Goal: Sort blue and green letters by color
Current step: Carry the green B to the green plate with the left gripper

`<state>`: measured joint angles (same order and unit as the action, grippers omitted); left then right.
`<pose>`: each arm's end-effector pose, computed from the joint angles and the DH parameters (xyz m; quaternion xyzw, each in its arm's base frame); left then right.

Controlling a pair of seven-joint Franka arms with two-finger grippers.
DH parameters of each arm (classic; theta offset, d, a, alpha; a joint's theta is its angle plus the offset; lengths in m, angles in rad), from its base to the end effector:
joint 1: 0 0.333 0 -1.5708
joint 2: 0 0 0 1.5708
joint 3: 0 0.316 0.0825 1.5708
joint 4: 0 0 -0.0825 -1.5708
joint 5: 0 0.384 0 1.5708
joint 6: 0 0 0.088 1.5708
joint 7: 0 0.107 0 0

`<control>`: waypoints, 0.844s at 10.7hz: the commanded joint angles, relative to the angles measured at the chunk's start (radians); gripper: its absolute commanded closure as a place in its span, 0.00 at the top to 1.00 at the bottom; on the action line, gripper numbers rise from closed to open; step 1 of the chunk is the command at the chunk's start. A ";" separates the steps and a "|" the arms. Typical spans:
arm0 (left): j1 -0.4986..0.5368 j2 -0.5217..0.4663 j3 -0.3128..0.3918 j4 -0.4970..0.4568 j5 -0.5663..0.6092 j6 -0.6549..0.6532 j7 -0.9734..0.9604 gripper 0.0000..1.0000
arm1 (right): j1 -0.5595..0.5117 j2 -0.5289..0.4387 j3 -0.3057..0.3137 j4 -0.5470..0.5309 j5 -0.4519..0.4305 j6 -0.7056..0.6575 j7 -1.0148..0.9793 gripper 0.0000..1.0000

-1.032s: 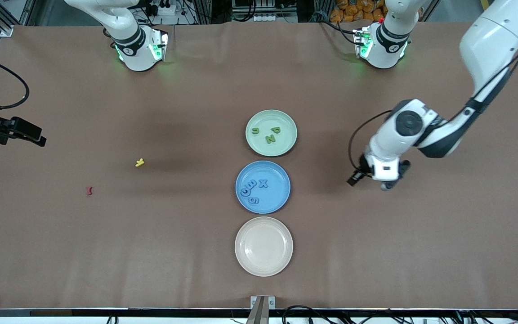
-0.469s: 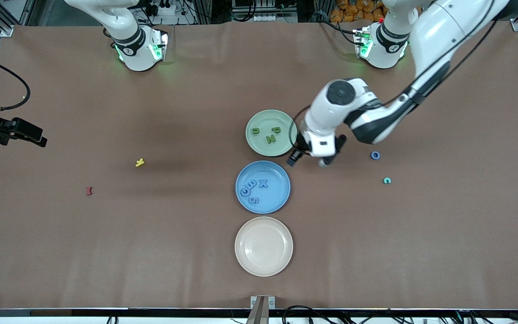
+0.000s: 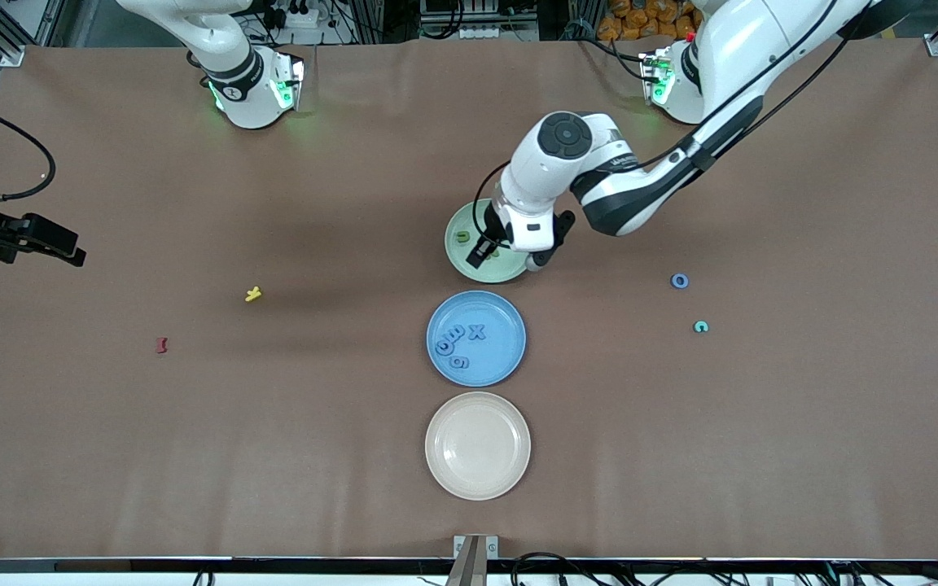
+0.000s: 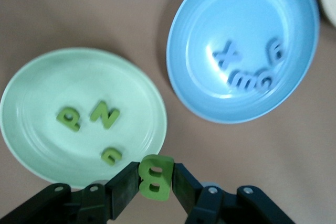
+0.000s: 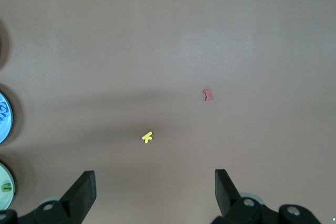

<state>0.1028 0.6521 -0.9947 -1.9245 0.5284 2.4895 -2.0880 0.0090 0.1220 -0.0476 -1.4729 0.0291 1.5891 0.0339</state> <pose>0.4406 -0.4640 0.3071 0.8739 0.4606 -0.0660 0.1406 0.5933 -0.0181 0.6024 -0.9993 0.0364 0.0028 0.0117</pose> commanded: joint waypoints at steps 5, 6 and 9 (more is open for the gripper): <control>-0.069 0.158 0.022 0.005 -0.051 0.000 -0.015 0.00 | 0.003 0.015 -0.002 0.025 0.005 -0.006 0.012 1.00; -0.068 0.167 0.027 0.004 -0.051 0.000 -0.015 0.00 | 0.003 0.015 -0.002 0.025 0.005 -0.006 0.012 1.00; -0.072 0.187 0.031 0.008 -0.051 0.002 -0.014 0.00 | 0.006 0.018 -0.002 0.025 0.005 -0.006 0.012 1.00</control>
<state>0.0383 0.8267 -0.9604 -1.9292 0.4994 2.4900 -2.1072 0.0092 0.1235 -0.0474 -1.4728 0.0291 1.5895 0.0338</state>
